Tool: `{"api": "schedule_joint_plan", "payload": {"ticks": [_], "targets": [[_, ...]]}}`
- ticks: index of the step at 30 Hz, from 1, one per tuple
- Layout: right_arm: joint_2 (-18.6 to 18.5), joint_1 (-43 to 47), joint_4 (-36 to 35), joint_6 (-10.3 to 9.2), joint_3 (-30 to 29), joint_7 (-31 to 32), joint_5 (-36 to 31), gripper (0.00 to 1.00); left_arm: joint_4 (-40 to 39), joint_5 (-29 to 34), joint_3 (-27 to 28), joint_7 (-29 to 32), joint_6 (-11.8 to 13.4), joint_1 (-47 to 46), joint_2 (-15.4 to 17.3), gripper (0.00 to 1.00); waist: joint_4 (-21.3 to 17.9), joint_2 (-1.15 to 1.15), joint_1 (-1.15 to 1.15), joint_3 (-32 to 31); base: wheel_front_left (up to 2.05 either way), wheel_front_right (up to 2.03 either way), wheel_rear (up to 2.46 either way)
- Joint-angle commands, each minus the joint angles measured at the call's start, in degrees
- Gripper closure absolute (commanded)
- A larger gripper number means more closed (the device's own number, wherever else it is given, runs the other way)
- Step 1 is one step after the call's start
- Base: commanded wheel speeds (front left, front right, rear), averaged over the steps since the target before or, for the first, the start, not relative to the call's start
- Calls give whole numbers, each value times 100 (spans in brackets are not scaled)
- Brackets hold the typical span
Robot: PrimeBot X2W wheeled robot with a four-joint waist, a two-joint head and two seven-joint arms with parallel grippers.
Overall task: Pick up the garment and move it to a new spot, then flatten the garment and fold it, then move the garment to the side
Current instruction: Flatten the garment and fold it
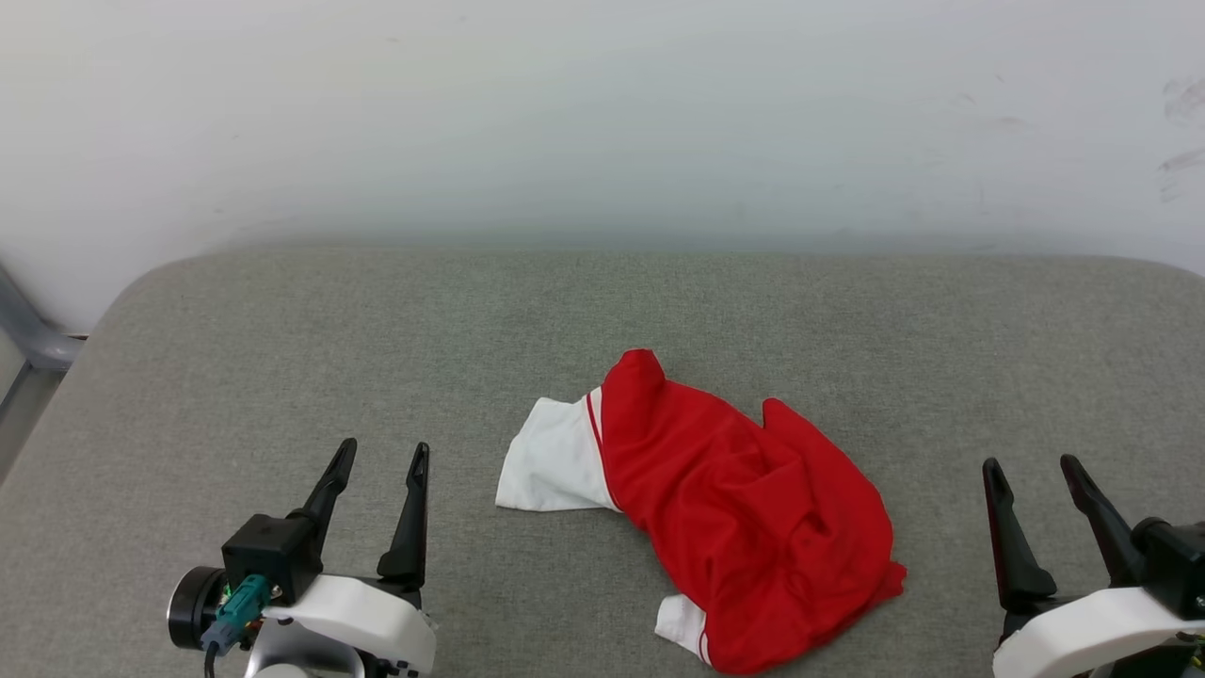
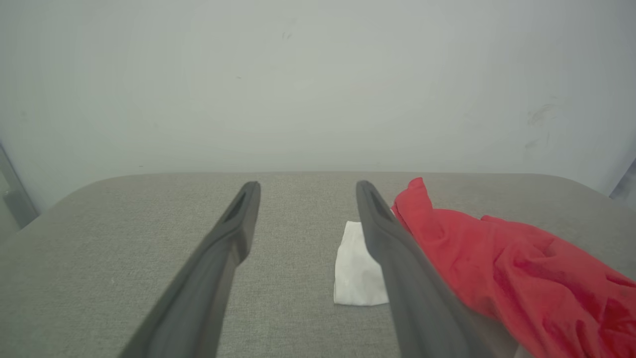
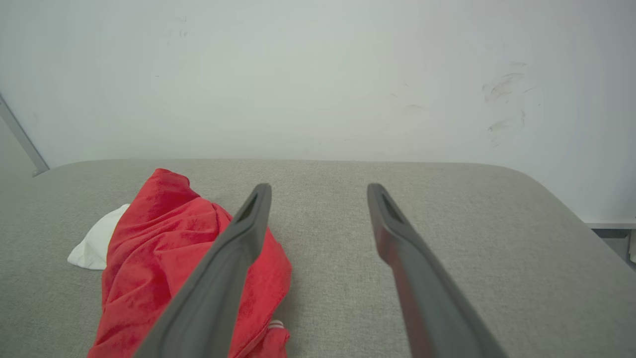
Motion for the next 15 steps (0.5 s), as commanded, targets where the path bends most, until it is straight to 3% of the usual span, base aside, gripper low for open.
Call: {"api": "schedule_joint_plan", "payload": {"ticks": [1,15], "targets": [[1,87,39,-2,13,64,79,0,9,22,28,-13,-21,54,-23,0,-7,0,0,8,0,0,0],[1,-448,1002,-2,423,1697,310,0,-97,247,64,-14,-212,-207,-175,0,301,0,0,274,0,0,0]]}}
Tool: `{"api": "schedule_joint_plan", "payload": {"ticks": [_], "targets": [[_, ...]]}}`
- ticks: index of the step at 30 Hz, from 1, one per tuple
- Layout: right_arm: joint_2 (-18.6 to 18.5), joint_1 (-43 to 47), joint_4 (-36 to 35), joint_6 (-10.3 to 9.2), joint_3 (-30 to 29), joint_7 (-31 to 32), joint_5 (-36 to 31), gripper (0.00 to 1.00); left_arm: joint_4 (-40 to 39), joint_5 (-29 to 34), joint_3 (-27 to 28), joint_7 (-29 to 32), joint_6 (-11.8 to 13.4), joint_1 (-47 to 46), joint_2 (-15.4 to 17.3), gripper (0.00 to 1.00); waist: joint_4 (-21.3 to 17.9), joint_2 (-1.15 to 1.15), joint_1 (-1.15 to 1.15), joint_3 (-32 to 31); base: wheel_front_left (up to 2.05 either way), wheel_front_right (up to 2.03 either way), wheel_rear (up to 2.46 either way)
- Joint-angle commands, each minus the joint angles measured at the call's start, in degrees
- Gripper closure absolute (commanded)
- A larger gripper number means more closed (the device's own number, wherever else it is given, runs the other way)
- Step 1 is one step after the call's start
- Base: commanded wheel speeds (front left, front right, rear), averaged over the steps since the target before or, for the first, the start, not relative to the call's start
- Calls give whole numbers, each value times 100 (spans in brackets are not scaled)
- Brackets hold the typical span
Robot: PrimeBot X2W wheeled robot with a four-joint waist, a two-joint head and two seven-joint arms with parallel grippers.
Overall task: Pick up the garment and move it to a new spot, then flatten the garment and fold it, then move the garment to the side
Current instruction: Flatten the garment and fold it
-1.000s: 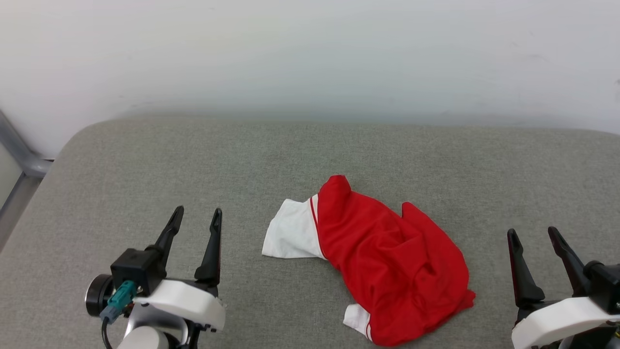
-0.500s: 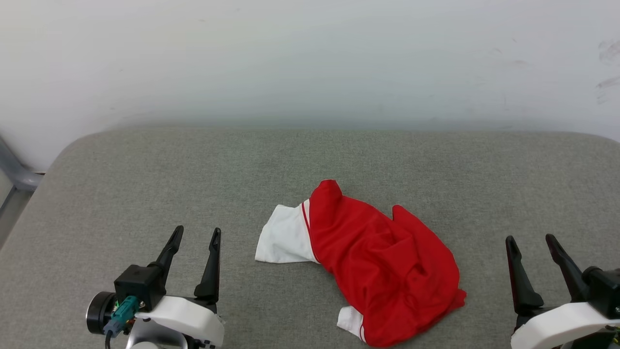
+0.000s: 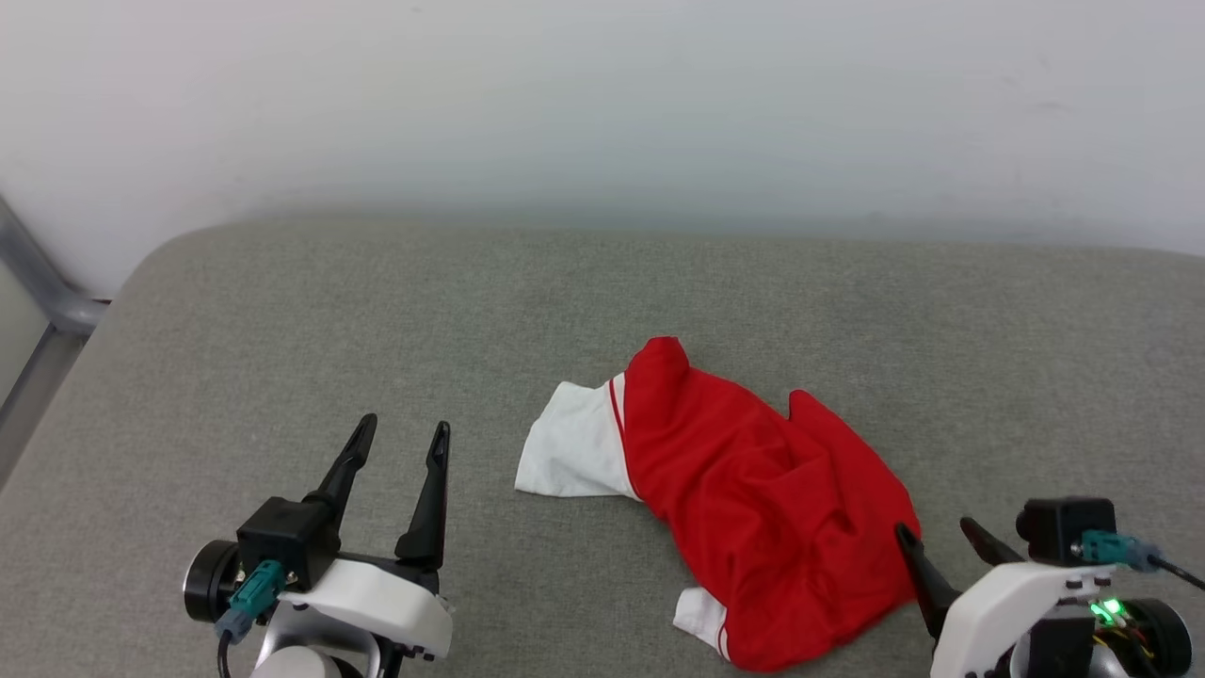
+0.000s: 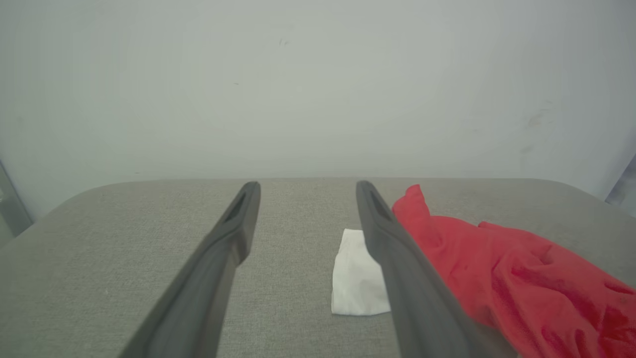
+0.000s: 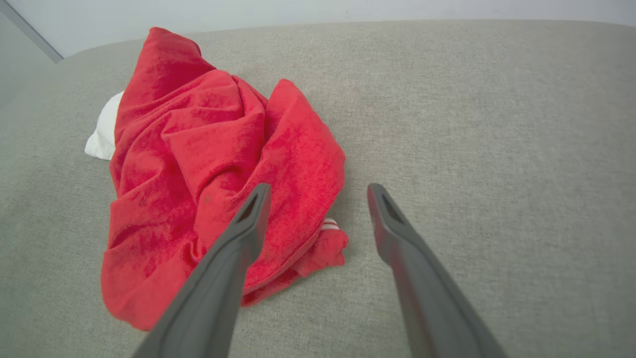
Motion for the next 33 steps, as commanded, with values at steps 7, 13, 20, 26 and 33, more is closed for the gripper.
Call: {"api": "schedule_joint_plan", "payload": {"ticks": [7,13,20,26,33], "targets": [[-403,-822,432,-3,337,716,-114,0,-165,206,-63,-14,-190,-280,-17,0,340,0,0,520,0,0,0],[-866,-1487,951,-3,533,1426,-35,0,-232,322,-56,-14,-334,-474,-135,0,531,0,0,947,0,0,0],[-1139,-1735,1864,-4,801,2360,289,0,-125,403,41,-14,-498,-619,-340,0,657,0,0,1171,0,0,0],[-1217,-1978,1957,-5,834,2190,436,100,-47,498,127,-14,-608,-652,-476,0,675,0,0,1186,0,0,0],[-1284,-2798,1455,-5,590,1145,15,100,-42,603,268,-14,-699,-652,-542,0,622,0,0,1220,0,0,0]]}}
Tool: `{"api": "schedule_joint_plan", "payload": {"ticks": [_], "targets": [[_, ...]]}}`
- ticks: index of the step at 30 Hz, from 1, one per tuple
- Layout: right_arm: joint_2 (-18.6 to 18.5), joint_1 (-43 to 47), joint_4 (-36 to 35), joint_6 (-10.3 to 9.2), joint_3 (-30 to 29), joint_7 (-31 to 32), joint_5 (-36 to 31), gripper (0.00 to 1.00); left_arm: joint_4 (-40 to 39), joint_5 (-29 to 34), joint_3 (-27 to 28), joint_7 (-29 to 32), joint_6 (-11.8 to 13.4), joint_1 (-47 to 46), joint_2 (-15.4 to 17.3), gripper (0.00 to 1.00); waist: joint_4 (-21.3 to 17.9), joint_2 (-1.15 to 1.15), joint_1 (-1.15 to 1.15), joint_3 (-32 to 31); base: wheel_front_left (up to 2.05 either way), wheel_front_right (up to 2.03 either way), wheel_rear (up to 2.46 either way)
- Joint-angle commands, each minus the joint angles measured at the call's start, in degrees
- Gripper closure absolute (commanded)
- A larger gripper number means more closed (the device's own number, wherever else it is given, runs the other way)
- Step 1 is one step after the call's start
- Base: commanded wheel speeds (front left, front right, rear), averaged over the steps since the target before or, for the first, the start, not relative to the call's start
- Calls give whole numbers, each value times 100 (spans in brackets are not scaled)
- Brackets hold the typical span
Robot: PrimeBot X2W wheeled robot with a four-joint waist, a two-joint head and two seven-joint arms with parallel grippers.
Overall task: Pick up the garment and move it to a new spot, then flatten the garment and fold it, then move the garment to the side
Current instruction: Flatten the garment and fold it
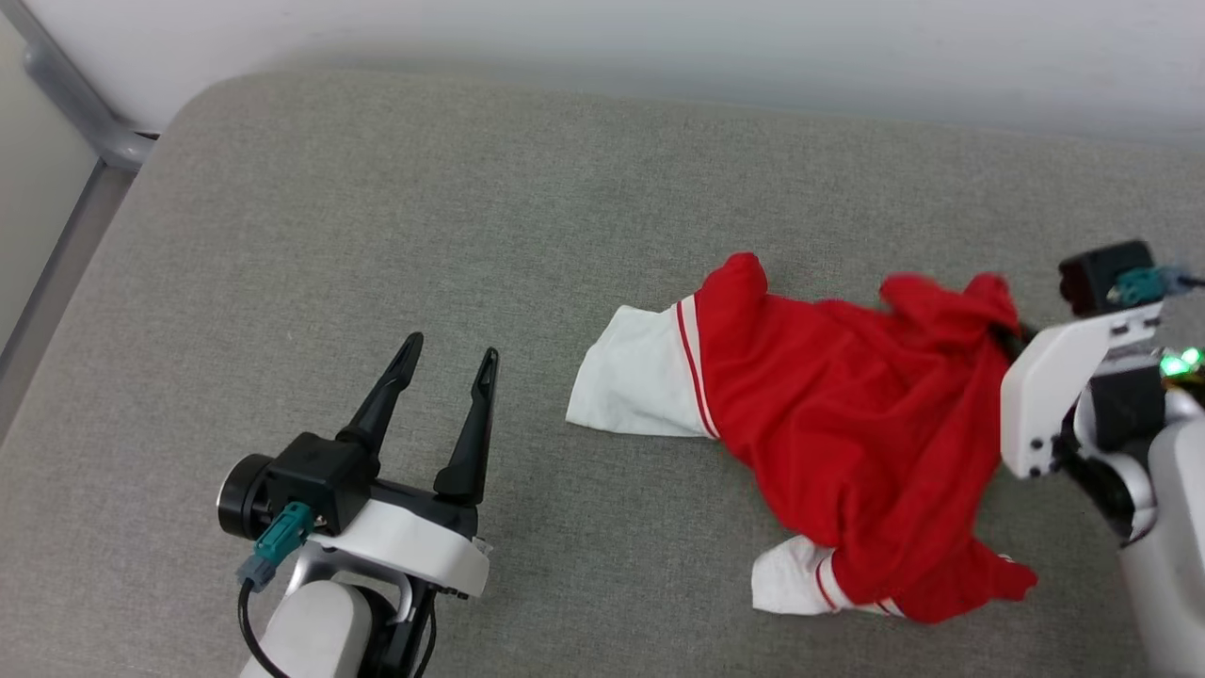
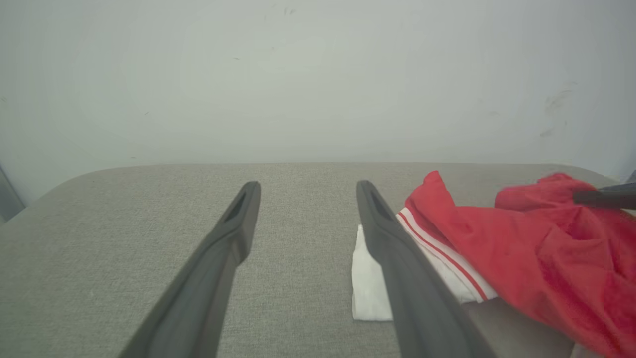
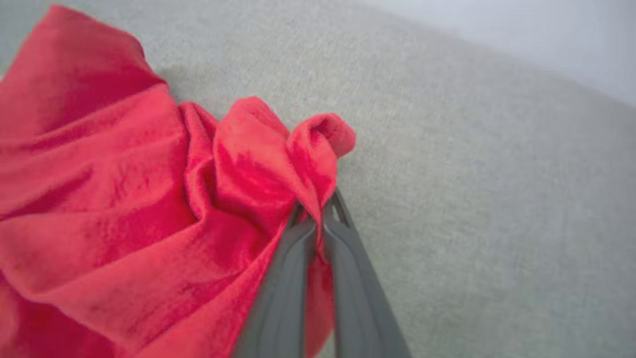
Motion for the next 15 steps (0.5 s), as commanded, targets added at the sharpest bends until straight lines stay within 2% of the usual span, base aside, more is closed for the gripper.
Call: {"api": "schedule_joint_plan", "payload": {"ticks": [1,9,15], "targets": [[-25,-175,-41,-8,-73,-142,-122,100,-18,23,24,-14,-15,-81,-17,0,2,0,0,47,0,0,0],[-104,-1392,283,-8,-472,-702,-922,100,-58,151,39,-14,-227,-342,-183,0,195,0,0,493,0,0,0],[-137,-1783,965,-7,-890,-769,-1272,100,-26,231,69,-14,-352,-467,-324,0,342,0,0,723,0,0,0]]}}
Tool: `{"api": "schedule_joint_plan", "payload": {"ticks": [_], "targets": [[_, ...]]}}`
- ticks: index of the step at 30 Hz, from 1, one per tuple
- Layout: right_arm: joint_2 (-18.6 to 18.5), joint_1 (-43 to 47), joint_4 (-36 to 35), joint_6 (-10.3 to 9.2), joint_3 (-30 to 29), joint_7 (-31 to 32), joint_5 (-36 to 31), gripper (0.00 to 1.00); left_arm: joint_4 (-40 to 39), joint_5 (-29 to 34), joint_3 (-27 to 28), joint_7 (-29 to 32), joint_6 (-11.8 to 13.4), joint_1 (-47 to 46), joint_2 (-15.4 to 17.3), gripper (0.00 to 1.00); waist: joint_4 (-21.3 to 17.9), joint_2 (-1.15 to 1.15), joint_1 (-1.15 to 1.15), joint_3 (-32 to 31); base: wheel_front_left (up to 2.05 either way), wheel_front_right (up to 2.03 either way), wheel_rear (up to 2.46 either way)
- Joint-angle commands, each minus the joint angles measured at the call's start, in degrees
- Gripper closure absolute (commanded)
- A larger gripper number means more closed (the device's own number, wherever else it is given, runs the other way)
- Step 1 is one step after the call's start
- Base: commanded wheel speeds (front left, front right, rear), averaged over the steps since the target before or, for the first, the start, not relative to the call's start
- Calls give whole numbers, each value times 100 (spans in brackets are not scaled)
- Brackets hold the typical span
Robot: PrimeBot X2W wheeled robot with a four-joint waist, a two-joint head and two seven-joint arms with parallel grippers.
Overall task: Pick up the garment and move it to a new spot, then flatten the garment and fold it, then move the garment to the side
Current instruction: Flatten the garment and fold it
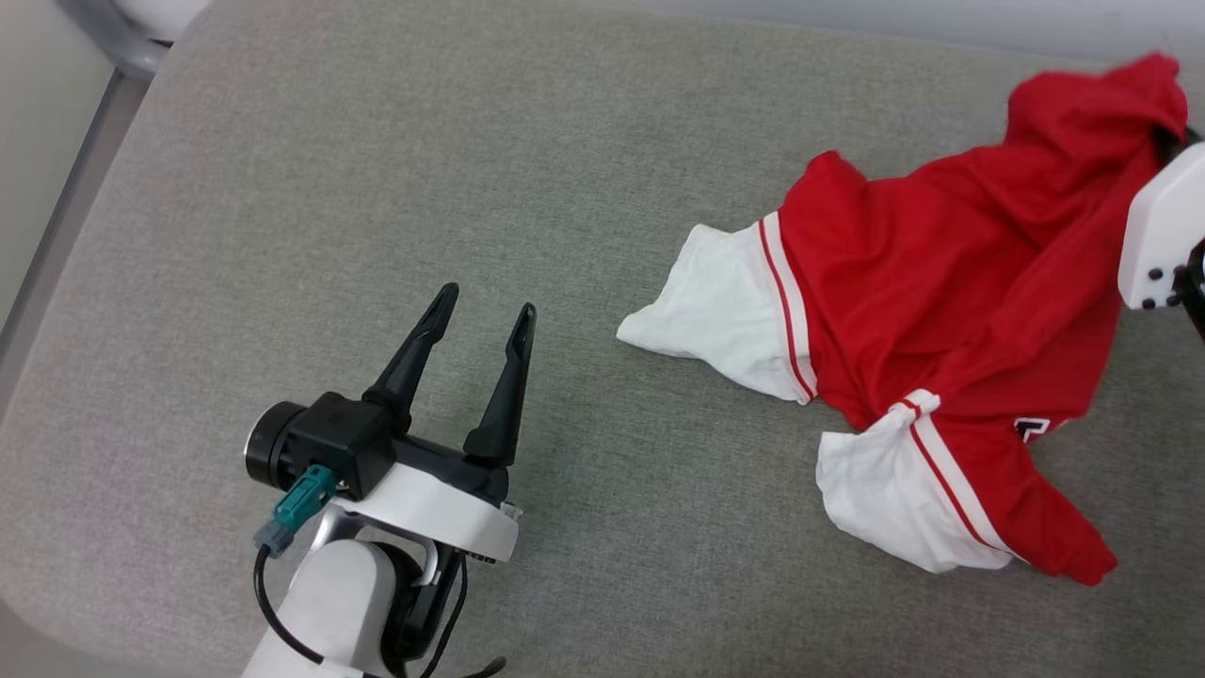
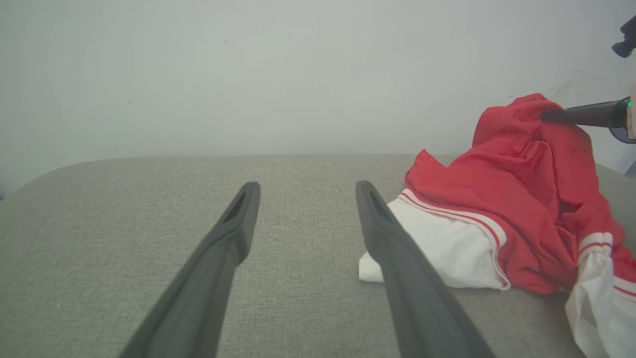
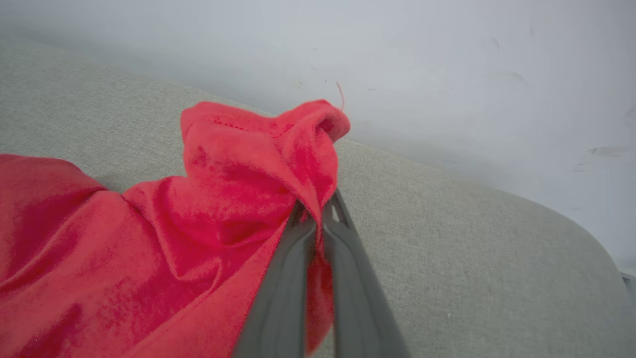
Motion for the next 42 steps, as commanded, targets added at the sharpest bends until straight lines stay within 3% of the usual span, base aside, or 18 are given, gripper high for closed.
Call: {"api": "schedule_joint_plan", "payload": {"ticks": [1,5,6,7,8,9,14,20,24,32,38,42], "targets": [[40,13,116,-6,-47,-40,2,100,11,37,25,-14,-12,-69,-20,0,61,0,-1,48,0,0,0],[150,290,633,-7,-349,-241,44,100,53,70,98,-14,-57,-40,-112,0,93,0,-1,17,0,0,0],[185,363,749,-6,-425,-335,39,89,60,86,115,-14,-71,-21,-124,0,89,0,-1,-12,0,0,0],[233,426,845,-6,-496,-431,53,66,61,102,139,-14,-85,-7,-124,0,79,0,-1,-33,0,0,0],[285,489,940,-6,-529,-547,61,51,60,112,158,-14,-95,5,-127,0,63,0,-1,-59,0,0,0],[324,561,1025,-5,-566,-658,78,0,67,119,168,-14,-93,28,-130,0,44,0,-1,-100,0,0,0],[496,787,1067,-5,-709,-1612,122,0,72,197,281,-14,-109,139,-136,0,-105,0,-1,-305,0,0,0],[751,1206,644,-5,-721,-2848,27,0,120,227,438,-14,-86,376,-118,0,-320,0,-1,-662,0,0,0],[955,1769,196,-6,-627,-3083,-21,0,139,218,533,-14,-32,580,-138,0,-427,0,-1,-944,0,0,0],[1312,3075,-1087,-6,-238,-2564,122,0,176,181,627,-14,58,920,-146,0,-600,0,-1,-1335,0,0,0],[1356,4015,-2080,-5,627,-1218,415,0,201,152,644,-10,130,1111,-136,0,-728,0,-1,-1518,0,0,0],[1007,4329,-2639,-5,1259,-186,771,0,199,117,616,16,153,1149,-132,0,-753,0,-1,-1565,0,0,0]]}}
